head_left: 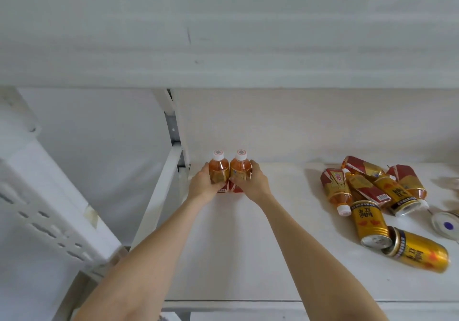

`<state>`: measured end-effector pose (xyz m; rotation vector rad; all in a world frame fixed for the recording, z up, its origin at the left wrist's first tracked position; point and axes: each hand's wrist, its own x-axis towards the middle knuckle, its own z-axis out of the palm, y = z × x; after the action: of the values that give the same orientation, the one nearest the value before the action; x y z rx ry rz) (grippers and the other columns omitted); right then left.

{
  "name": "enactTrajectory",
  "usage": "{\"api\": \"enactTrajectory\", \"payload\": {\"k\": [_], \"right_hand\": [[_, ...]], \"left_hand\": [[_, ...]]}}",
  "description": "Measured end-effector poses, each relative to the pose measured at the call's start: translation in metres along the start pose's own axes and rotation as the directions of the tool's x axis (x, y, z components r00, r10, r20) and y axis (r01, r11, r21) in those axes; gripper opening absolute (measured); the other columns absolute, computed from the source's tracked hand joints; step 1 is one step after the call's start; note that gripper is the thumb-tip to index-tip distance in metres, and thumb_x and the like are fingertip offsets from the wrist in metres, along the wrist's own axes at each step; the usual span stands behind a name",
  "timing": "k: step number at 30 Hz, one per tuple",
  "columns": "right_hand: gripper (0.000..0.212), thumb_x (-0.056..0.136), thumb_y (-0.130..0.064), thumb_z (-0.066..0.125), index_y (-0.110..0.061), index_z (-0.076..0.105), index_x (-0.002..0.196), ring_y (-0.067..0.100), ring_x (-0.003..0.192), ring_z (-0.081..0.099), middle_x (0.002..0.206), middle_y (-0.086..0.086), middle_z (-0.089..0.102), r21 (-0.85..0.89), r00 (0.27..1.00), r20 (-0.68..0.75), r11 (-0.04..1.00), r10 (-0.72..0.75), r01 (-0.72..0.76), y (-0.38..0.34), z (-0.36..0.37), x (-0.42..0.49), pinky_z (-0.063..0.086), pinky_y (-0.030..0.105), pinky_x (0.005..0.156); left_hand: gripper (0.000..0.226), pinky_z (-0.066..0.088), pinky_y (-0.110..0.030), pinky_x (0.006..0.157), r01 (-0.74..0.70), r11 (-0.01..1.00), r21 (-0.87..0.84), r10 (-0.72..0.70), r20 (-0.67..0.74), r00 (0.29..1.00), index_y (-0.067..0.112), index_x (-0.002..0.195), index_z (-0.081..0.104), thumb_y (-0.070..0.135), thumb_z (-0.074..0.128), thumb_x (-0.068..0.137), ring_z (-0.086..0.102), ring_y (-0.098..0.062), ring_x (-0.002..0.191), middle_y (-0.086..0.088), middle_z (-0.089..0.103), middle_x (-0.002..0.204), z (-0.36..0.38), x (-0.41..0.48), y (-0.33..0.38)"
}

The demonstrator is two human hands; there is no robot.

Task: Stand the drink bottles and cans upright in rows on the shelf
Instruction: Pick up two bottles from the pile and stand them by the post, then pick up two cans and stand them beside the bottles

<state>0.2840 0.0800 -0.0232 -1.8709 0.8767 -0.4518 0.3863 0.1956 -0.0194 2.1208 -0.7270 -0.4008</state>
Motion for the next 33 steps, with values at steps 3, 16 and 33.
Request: {"api": "enactTrajectory", "payload": {"k": [3, 16, 33], "right_hand": [[0.084, 0.08, -0.032, 0.073, -0.015, 0.024, 0.146, 0.031, 0.127, 0.048, 0.141, 0.01, 0.048, -0.078, 0.999, -0.004, 0.996, -0.042, 0.042, -0.005, -0.009, -0.013, 0.042, 0.032, 0.091], [0.09, 0.082, -0.057, 0.06, -0.025, 0.011, 0.151, 0.025, 0.147, 0.013, 0.16, 0.006, 0.016, -0.623, 0.957, -0.085, 0.765, -0.276, 0.165, 0.027, -0.097, -0.101, 0.019, 0.048, 0.115], [0.089, 0.079, -0.063, 0.059, -0.031, 0.016, 0.149, 0.024, 0.146, 0.015, 0.159, 0.0, 0.019, -0.744, 0.952, -0.181, 0.668, -0.248, 0.032, 0.137, -0.286, -0.183, 0.016, 0.051, 0.118]], "left_hand": [[0.071, 0.034, -0.028, 0.085, 0.005, 1.0, 0.021, -0.005, -0.018, 1.0, 0.007, 0.135, 0.041, 0.022, 0.078, 0.075, 0.053, -0.033, 0.12, -0.017, 0.053, 0.135, -0.001, -0.013, 0.002], [0.102, 0.01, -0.042, 0.118, -0.357, 0.82, 0.447, 0.418, -0.043, 0.907, 0.009, 0.152, 0.014, 0.04, 0.076, 0.076, 0.005, -0.032, 0.148, -0.012, 0.009, 0.161, 0.001, -0.095, 0.019], [0.103, 0.009, -0.052, 0.118, -0.473, 0.732, 0.49, 0.473, 0.134, 0.871, 0.025, 0.152, 0.0, 0.055, 0.066, 0.079, -0.008, -0.027, 0.148, -0.005, -0.007, 0.162, 0.142, -0.167, 0.102]]}}
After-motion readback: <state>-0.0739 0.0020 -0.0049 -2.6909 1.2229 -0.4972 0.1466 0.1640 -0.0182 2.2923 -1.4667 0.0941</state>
